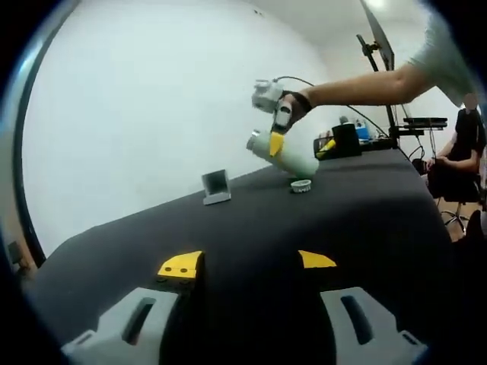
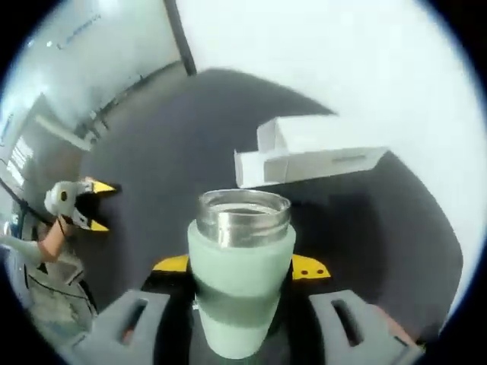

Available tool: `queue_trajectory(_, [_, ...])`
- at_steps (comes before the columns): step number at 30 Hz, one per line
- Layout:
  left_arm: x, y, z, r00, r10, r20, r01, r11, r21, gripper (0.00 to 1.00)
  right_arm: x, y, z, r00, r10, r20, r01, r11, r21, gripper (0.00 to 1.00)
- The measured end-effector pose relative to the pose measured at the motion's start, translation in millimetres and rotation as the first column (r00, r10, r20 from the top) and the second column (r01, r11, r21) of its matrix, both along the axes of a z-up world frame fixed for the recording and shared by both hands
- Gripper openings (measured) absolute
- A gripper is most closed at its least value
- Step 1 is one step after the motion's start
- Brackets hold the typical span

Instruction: Assemble the cup parts correctly, then place the assembled cup into the box.

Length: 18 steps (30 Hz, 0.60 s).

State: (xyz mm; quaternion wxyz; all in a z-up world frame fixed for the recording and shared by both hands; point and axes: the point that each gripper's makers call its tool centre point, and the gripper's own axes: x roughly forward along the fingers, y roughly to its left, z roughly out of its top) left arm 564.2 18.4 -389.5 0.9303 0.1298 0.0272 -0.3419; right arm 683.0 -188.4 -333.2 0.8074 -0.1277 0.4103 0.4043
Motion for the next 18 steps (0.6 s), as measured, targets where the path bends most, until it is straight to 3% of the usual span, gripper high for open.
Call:
queue_trajectory(4, [-0.9,-0.4,0.6,1.000,0.005,-0.005,-0.005,1.000,0.000,0.45,-5.2,-3.6,17.8,0.997,-0.041,0.069,0.033,0.993,0.115,0.43])
queue_trajectory(7, [-3.6,-0.1,2.1,1.000,0.004,-0.017,-0.004,1.000,0.002,0.46,-3.9,-9.3,30.0,0.994,-0.066,0.088,0.048,0.981,0.190,0.43])
queue_trajectory(9, [-6.2,-2.0,7.3,0.999,-0.008,-0.035,0.006,0.998,-0.062,0.47,-6.7,-9.7,40.4,0.986,-0.088,0.141,0.053,0.970,0.237,0.43])
queue_trajectory(10, [-8.3,-4.2,11.8,0.999,-0.019,-0.046,0.015,0.995,-0.094,0.48,-10.7,-10.5,41.1,0.987,-0.084,0.135,0.050,0.970,0.239,0.43])
queue_trajectory(12, [-8.9,-2.3,24.5,0.998,-0.031,-0.054,0.020,0.980,-0.199,0.49,-18.5,-7.7,50.6,0.983,-0.091,0.159,0.042,0.957,0.286,0.43])
queue_trajectory(14, [-7.8,1.5,31.3,0.998,-0.032,-0.062,0.015,0.967,-0.255,0.51,-21.7,-3.9,60.2,0.976,-0.098,0.196,0.030,0.946,0.322,0.43])
queue_trajectory(18, [-8.0,2.7,31.8,0.997,-0.035,-0.066,0.016,0.963,-0.269,0.53,-30.3,-1.5,78.6,0.958,-0.094,0.272,-0.011,0.932,0.362,0.43])
